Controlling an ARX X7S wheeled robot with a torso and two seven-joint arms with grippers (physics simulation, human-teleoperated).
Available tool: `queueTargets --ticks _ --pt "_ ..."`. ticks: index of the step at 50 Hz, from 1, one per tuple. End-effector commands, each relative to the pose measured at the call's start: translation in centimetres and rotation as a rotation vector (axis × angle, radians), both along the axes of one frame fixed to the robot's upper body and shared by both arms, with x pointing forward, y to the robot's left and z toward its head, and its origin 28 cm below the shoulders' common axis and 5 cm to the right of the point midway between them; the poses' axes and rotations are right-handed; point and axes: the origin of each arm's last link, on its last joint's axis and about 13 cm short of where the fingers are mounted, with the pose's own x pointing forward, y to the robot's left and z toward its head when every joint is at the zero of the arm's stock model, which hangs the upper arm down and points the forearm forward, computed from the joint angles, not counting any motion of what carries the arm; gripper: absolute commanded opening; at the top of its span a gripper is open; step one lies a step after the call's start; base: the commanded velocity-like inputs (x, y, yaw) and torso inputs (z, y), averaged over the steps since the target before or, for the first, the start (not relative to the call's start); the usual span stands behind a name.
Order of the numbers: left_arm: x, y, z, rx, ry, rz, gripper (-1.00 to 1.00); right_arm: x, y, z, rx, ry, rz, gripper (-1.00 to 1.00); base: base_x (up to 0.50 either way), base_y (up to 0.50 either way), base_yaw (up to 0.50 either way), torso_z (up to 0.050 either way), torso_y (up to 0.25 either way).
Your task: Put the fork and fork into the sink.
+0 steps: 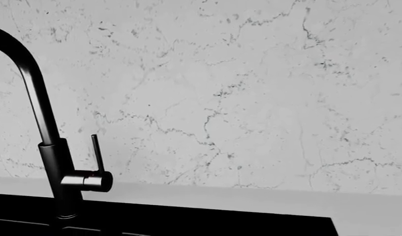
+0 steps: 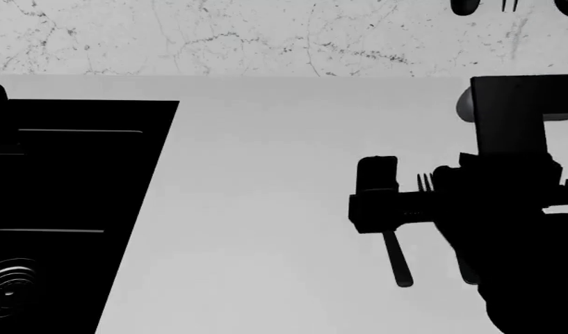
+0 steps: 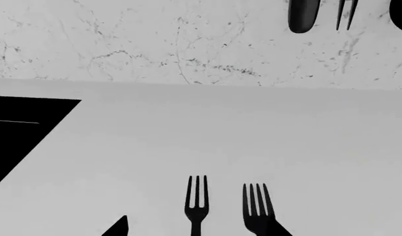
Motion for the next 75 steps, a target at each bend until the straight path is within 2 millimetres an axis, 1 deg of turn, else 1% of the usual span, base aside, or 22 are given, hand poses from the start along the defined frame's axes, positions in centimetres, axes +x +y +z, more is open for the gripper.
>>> queueTargets --ticks 1,7,17,28,42,52,63,75 --pt "0.0 0.1 -0.4 0.0 0.005 0.004 1.0 0.5 0.3 -1.6 0.014 0.061 0.0 1.0 0.0 0.0 0.0 0.0 0.0" --pt "-0.1 0.1 -0.4 -0.002 0.005 0.003 1.0 0.6 0.4 -2.2 0.015 0.084 0.0 1.0 0.0 0.0 0.0 0.0 0.0" --pt "-0.2 0.3 -0.7 -0.008 0.007 0.005 1.0 0.9 0.4 -2.7 0.014 0.104 -0.014 1.0 0.0 0.0 0.0 0.0 0.0" --pt "0.0 0.4 -1.0 -0.009 0.012 0.008 1.0 1.6 0.7 -3.7 0.003 0.136 -0.014 1.0 0.0 0.0 0.0 0.0 0.0" --pt "0.2 0.5 -1.3 -0.006 0.013 0.006 1.0 2.7 1.4 -3.9 -0.019 0.159 -0.005 1.0 0.0 0.0 0.0 0.0 0.0" --pt "0.2 0.5 -1.3 0.001 0.012 0.009 1.0 3.3 1.4 -4.6 -0.02 0.185 -0.007 1.0 0.0 0.0 0.0 0.0 0.0" --pt "0.2 0.5 -1.6 0.001 0.016 0.008 1.0 3.7 1.5 -5.4 -0.014 0.206 -0.004 1.0 0.0 0.0 0.0 0.0 0.0" --pt "0.1 0.6 -1.7 0.0 0.017 0.014 1.0 3.8 1.9 -6.3 -0.049 0.251 0.0 1.0 0.0 0.0 0.0 0.0 0.0"
